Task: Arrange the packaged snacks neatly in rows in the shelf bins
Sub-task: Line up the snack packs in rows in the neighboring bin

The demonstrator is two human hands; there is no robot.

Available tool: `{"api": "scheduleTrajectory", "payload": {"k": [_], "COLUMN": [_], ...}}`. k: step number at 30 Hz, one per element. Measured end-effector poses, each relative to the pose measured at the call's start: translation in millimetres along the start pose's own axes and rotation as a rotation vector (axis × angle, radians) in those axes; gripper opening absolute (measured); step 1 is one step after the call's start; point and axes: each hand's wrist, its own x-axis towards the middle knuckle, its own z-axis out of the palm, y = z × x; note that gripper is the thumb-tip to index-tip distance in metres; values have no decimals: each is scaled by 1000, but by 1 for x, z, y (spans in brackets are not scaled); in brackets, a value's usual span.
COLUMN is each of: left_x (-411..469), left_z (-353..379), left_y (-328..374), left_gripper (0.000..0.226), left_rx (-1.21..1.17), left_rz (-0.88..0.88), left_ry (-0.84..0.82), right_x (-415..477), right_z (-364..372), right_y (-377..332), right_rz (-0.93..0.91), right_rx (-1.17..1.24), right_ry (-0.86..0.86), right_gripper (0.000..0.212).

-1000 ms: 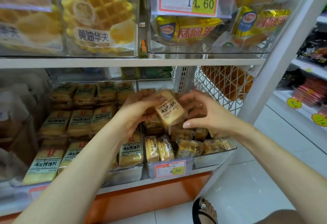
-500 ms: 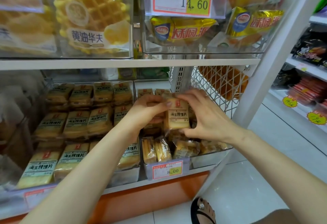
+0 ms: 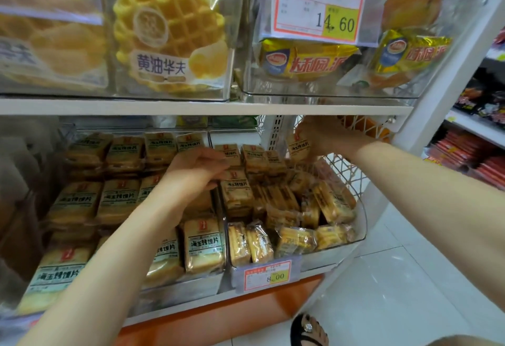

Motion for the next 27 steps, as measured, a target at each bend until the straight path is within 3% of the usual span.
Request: {"api": "scheduleTrajectory", "payload": {"k": [7,12,15,19,22,25,27], "left_x": [1,3,4,5,5,7,8], "left_z": [-7,-7,-4,3,7,11,13], "left_y": [-2,-2,-1,-1,1,3,2], "left_gripper": [20,18,19,18,16,14,13], "left_rx": [34,45,51,51,40,33,39], "left_rz": [1,-7,-30,-44,-47,-51,-52], "left_ry": [9,23,23,-1,-5,-5,-21], "right_x": [20,17,20,24,22,18,12], "right_z": [14,22,27,24,24,35,34], "right_y": [-2,-8,-8,-5,-8,-13,-14], "right_rz": [-2,40,57,100,46,-11,-29], "right_rx": [-86,-26,56,113,63,17,-1], "right_ry": [-138,-85,-205,-350,-302,-103,-130], "right_gripper": [77,76,67,79,66,39,38]}}
